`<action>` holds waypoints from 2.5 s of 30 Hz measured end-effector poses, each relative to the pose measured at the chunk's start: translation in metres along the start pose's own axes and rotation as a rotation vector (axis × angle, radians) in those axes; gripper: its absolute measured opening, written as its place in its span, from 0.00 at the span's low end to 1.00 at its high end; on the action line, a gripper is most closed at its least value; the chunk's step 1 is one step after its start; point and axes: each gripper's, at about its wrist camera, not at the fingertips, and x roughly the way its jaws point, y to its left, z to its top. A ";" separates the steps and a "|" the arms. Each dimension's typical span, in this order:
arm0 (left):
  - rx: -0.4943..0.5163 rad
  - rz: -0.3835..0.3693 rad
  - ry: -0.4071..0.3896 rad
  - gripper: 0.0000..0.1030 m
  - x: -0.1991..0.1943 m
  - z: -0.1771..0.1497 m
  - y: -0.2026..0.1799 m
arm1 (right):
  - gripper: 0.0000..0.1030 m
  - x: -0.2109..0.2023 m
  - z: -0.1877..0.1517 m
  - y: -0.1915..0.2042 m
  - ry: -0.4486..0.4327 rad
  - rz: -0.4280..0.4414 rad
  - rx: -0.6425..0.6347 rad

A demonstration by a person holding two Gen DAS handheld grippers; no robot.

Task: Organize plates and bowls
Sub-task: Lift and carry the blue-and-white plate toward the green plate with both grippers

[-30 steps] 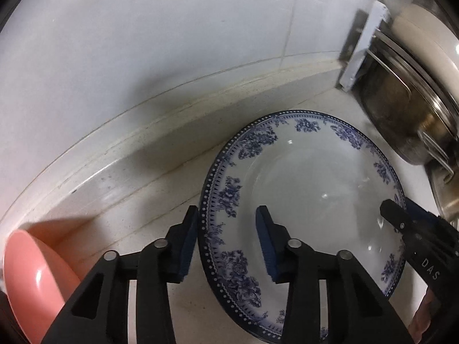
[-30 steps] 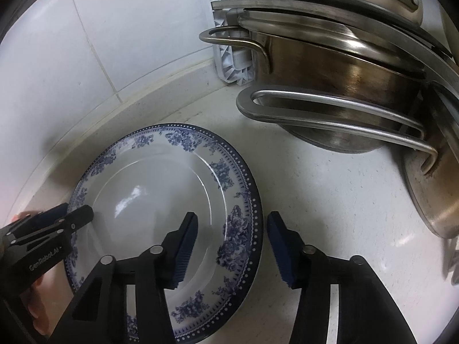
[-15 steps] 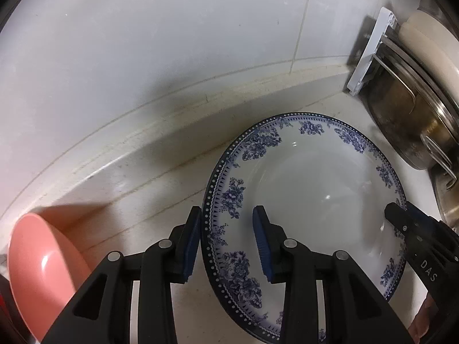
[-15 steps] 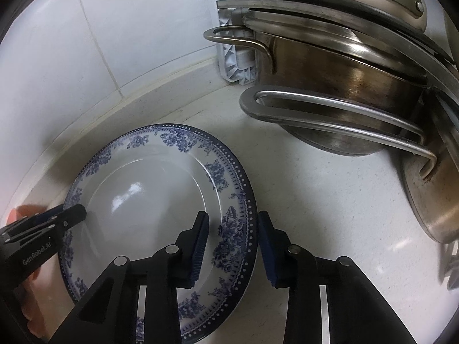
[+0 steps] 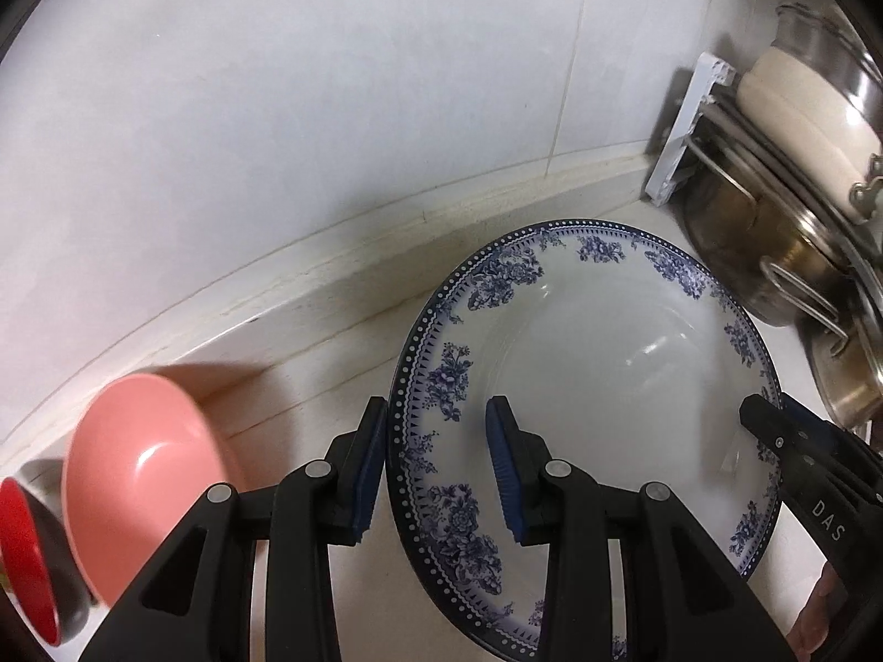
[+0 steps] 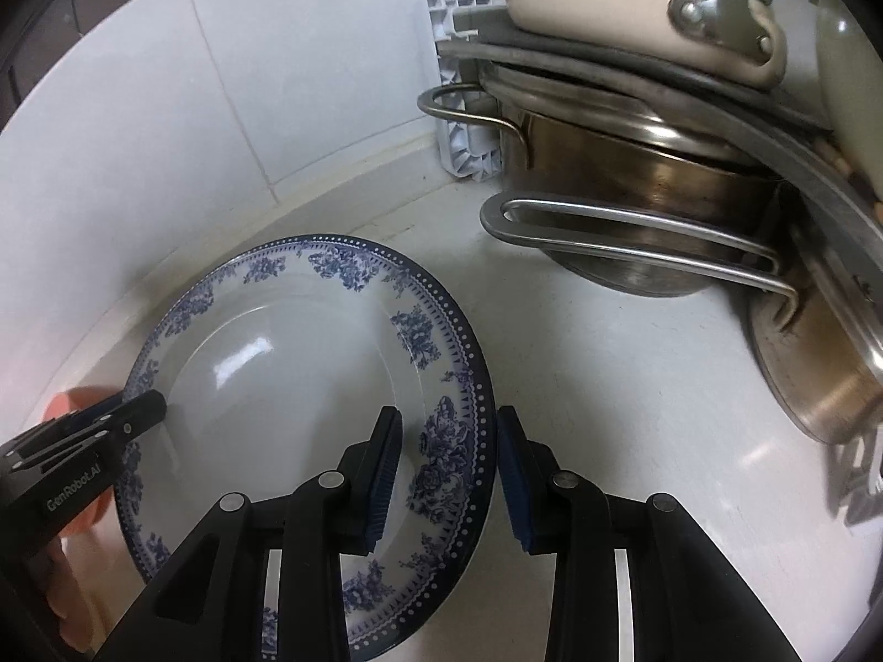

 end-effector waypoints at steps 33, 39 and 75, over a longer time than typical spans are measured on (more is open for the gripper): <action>-0.066 0.015 -0.079 0.35 -0.133 -0.080 0.033 | 0.35 -0.145 -0.077 0.035 -0.073 0.030 -0.061; -0.081 0.012 -0.087 0.35 -0.158 -0.101 0.045 | 0.35 -0.172 -0.097 0.047 -0.095 0.023 -0.079; -0.291 0.129 -0.098 0.35 -0.251 -0.254 0.170 | 0.35 -0.236 -0.214 0.174 -0.075 0.148 -0.213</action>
